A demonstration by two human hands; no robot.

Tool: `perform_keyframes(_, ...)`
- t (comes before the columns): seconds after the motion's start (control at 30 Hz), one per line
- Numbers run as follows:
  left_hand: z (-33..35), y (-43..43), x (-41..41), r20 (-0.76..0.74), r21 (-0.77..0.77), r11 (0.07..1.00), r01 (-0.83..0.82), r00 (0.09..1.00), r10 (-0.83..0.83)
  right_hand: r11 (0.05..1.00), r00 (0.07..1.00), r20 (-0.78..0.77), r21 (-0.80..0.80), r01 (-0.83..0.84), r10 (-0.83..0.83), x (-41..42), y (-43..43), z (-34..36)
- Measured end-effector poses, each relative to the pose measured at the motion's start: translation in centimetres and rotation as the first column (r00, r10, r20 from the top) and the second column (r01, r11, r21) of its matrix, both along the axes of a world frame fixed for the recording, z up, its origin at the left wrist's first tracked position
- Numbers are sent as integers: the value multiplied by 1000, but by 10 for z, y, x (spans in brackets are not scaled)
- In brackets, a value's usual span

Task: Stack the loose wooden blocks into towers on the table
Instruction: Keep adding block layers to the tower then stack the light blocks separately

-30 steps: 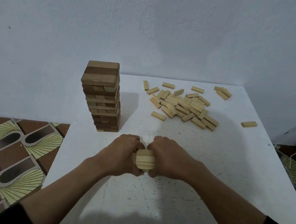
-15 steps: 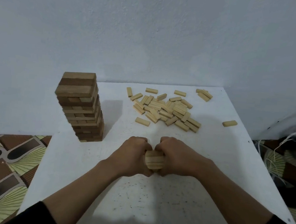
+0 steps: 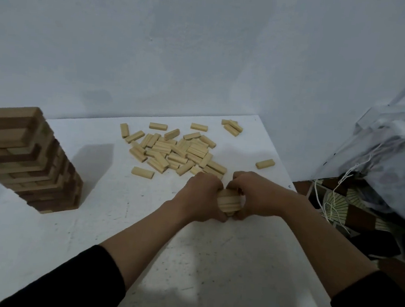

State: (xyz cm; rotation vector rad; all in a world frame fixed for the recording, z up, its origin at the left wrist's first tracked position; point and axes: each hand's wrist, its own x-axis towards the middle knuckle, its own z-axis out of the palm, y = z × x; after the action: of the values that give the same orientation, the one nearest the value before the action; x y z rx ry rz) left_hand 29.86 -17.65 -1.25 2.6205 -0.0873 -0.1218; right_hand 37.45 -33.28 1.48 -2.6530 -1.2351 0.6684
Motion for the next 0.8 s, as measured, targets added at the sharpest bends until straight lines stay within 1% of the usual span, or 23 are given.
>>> perform_keyframes(0.33,-5,-9,9,57,50,998,24,998,-27,1000,999,-22,2,30,-30,8,-9,-1)
perform_keyframes(0.8,-9,-6,5,66,75,996,44,997,-49,997,997,-29,9,70,-70,2,-11,-7)
